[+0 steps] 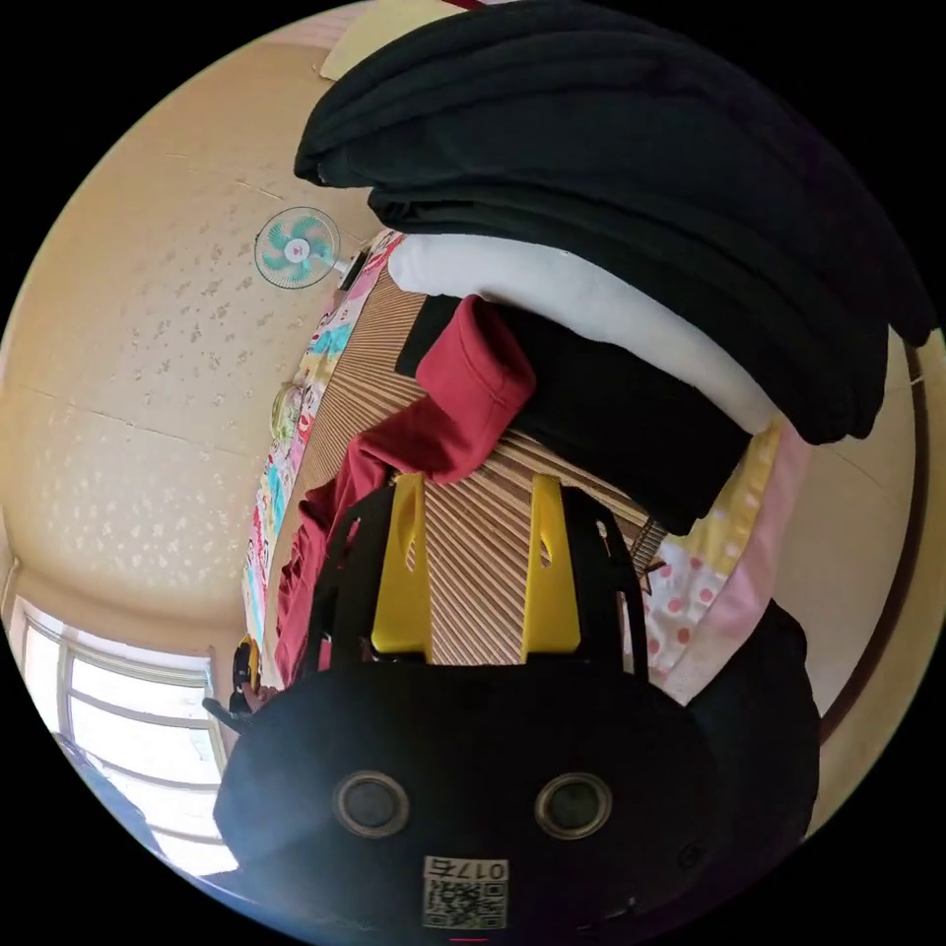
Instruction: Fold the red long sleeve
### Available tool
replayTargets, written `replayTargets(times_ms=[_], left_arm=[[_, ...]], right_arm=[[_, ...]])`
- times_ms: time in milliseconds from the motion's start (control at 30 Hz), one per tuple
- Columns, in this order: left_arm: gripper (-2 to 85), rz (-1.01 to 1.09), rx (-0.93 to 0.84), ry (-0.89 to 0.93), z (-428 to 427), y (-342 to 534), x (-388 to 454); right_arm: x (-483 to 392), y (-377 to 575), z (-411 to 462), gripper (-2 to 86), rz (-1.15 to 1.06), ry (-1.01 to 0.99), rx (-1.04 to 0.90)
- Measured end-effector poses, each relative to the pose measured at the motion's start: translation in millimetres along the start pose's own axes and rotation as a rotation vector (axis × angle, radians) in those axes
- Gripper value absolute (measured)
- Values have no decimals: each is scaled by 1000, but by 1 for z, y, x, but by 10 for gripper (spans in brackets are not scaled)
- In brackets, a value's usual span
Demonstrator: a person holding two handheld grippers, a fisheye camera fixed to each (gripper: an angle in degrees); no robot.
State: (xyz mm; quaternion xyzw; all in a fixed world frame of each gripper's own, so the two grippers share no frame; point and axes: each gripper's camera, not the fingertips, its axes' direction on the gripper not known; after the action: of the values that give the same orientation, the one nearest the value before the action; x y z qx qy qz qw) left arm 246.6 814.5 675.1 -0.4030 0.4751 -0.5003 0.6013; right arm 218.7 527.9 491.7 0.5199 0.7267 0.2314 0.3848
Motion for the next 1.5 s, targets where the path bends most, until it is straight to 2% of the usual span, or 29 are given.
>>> replayTargets(times_ms=[133,167,233,333,400,533,600,733,800,833,900,933,967,1067,1167,1233,1333,1433,1500], left_arm=[[82,-20,-9,1,-9,-8,-11],[82,-27,-9,0,-11,-9,-14],[83,-56,8,17,-22,-13,-27],[87,-89,24,39,-33,-17,-39],[89,-86,23,56,-37,-21,-40],[114,-72,28,135,-45,-31,-35],[125,-96,30,253,-53,-37,-43],[147,-179,94,454,-93,-47,-73],[156,-210,144,431,-119,-48,-88],[158,-232,168,370,-133,-47,-98],[159,-264,181,257,-144,-46,-111],[159,-288,163,207,-141,-46,-119],[159,-296,149,197,-137,-47,-122],[159,-300,97,193,-105,-51,-124],[157,-209,-23,238,-66,-65,-97],[155,-128,-158,129,-32,-73,-64],[157,-78,-249,-42,6,-72,-38],[140,-15,-321,16,41,-69,-20],[122,5,-347,-48,56,-65,-12]], right_arm=[[2,-10,18,86,33,52,46],[-9,-12,22,53,4,48,46],[-40,-14,17,41,-14,114,104],[-143,-34,-10,36,-251,129,281],[-237,-30,-34,35,-463,15,395],[-350,34,-37,35,-795,-236,429],[-396,97,-7,36,-960,-384,340],[-419,191,80,38,-1062,-500,70],[-413,250,148,40,-1134,-510,-167],[-411,264,165,41,-1158,-504,-229],[-401,313,227,51,-1257,-422,-504],[-399,322,239,54,-1278,-394,-577],[-398,331,253,63,-1285,-355,-659],[-408,307,233,81,-1259,-472,-640],[-419,252,207,83,-1112,-608,-646],[-418,214,191,82,-1034,-656,-596],[-401,156,170,82,-964,-682,-511],[-357,110,153,83,-844,-654,-320],[-316,89,137,89,-797,-545,-101]])
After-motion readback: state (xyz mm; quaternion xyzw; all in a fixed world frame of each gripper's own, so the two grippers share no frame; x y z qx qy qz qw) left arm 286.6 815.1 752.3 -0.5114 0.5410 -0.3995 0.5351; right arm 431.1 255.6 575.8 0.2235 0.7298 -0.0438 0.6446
